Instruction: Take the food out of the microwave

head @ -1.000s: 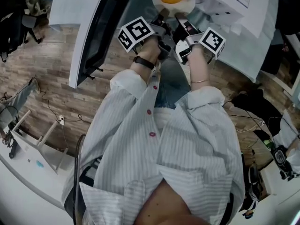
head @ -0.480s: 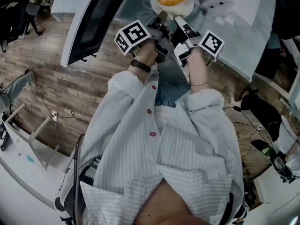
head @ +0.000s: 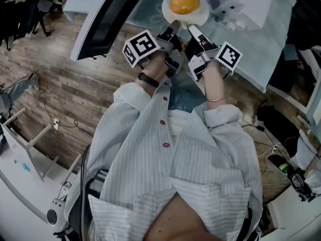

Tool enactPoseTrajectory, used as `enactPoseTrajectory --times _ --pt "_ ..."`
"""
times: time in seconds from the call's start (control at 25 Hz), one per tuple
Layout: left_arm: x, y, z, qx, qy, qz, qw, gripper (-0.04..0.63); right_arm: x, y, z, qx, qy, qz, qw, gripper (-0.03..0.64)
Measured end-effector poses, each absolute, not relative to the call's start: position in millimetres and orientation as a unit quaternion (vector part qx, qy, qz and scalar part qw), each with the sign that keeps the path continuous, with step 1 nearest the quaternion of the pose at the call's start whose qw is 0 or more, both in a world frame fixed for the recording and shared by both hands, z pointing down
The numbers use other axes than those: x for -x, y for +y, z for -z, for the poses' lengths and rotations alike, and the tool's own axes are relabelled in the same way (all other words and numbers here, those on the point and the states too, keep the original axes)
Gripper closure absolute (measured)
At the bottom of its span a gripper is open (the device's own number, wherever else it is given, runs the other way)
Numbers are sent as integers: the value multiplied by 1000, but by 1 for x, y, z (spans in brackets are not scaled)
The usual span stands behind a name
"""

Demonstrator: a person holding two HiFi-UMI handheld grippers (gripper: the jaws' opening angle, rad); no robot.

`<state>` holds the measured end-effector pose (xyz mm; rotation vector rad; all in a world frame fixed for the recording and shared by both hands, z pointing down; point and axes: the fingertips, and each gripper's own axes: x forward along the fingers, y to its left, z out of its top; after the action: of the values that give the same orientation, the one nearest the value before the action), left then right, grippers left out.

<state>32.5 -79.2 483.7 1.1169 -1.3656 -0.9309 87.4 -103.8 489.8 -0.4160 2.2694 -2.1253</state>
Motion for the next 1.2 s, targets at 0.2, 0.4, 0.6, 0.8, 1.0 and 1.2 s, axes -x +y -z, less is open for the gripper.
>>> enactPoseTrajectory --times 0.2,0.4,0.6,0.8,1.0,1.2 --pt "-34 -70 -460 -478 -574 398 532 571 -88 -96 -468 117 733 670 12 572" --pt "-37 -65 -433 -492 -567 402 524 572 -90 -91 -440 101 741 663 27 574" --pt "-42 -62 -409 -514 -551 403 520 572 -93 -87 -416 91 753 650 46 574" --pt "-43 -65 -395 -533 -542 390 519 574 -94 -88 -403 87 757 644 65 574" --pt "-41 -69 -387 -545 -529 393 518 574 -93 -91 -394 90 760 639 75 574" --pt "-42 -69 -382 -545 -521 392 527 574 -92 -90 -388 90 759 639 84 574"
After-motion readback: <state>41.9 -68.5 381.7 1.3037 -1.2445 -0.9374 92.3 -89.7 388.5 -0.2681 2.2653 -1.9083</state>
